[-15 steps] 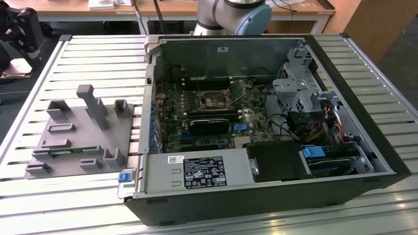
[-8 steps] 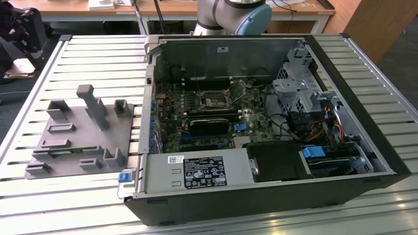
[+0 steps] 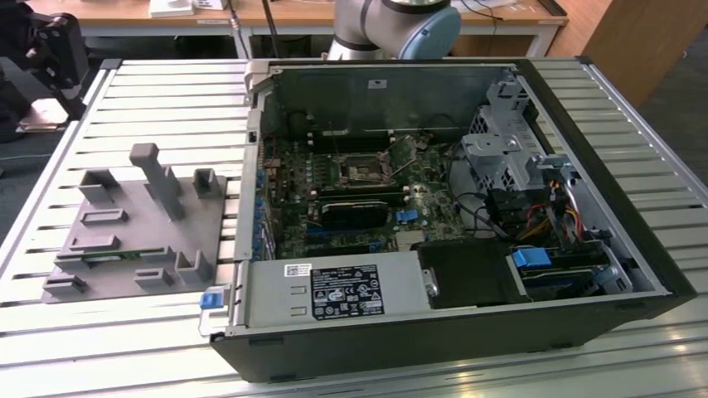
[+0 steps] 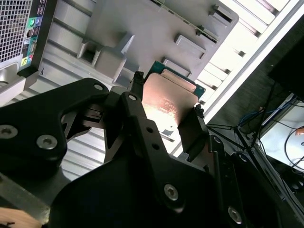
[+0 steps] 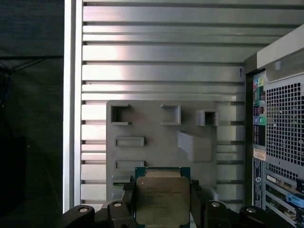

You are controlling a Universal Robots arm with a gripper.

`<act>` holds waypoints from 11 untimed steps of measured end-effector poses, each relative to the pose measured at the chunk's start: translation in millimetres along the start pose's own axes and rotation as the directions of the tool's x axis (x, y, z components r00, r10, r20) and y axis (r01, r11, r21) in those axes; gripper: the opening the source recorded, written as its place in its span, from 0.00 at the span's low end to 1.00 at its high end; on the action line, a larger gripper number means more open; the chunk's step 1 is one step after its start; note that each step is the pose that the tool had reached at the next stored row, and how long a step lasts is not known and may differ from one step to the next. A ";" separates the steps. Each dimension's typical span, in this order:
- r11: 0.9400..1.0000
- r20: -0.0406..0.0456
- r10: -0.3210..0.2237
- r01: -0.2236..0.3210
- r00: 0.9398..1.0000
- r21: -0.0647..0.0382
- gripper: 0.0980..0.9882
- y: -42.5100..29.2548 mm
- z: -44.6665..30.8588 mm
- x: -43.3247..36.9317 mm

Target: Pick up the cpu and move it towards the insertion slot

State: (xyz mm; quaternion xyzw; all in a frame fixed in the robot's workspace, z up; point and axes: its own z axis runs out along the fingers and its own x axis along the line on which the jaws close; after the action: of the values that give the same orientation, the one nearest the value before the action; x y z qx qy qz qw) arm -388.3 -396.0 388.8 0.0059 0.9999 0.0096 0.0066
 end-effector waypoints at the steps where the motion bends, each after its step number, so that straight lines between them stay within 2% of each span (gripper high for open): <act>1: 1.000 0.000 0.000 0.000 1.000 0.000 0.50 0.0 0.0 -1.1; 11: 1.000 0.000 0.000 0.000 1.000 0.000 0.50 0.1 0.2 -10.0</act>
State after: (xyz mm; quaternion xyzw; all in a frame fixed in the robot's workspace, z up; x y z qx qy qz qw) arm -378.3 -396.0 388.8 0.0059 0.9999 0.0096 0.0066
